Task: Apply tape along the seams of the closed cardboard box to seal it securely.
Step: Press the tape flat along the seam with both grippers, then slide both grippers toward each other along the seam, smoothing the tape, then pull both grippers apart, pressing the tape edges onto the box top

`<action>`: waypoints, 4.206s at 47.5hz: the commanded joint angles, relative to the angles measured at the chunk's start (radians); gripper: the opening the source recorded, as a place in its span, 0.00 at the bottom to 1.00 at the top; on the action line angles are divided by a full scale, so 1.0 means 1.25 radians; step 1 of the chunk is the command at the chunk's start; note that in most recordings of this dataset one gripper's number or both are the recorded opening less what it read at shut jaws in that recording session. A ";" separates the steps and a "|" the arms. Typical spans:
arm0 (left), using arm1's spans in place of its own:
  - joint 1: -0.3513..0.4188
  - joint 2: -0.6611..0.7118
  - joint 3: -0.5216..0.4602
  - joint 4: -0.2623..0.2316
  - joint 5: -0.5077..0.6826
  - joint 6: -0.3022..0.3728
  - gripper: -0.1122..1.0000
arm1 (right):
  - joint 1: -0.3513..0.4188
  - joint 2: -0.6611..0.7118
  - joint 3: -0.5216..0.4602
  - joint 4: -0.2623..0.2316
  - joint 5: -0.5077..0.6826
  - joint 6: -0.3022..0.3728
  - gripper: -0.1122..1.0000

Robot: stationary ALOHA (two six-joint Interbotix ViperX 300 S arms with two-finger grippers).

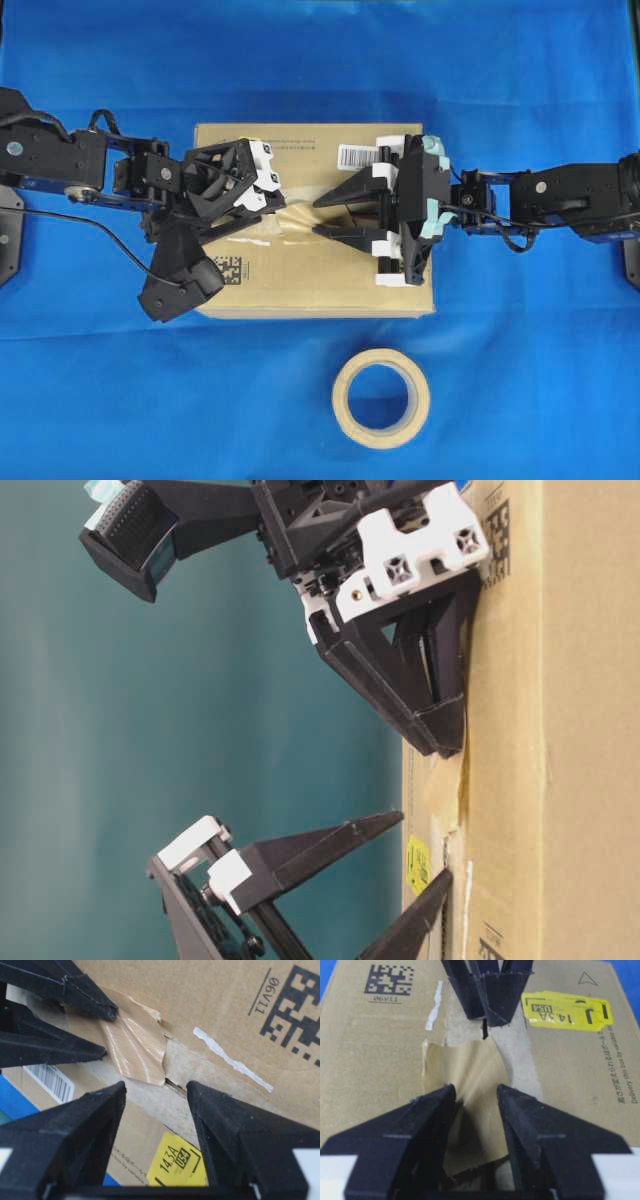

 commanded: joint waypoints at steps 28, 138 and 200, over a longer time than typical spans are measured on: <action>-0.044 -0.087 0.032 -0.021 -0.298 -0.450 0.56 | 0.010 -0.161 0.069 0.000 -0.002 -0.009 0.49; -0.017 0.045 0.169 -0.018 -0.627 -0.956 0.10 | -0.018 -0.136 0.070 0.069 -0.026 -0.018 0.10; -0.081 0.147 0.182 -0.021 -0.690 -0.972 0.10 | 0.097 -0.007 0.049 0.108 -0.022 -0.020 0.10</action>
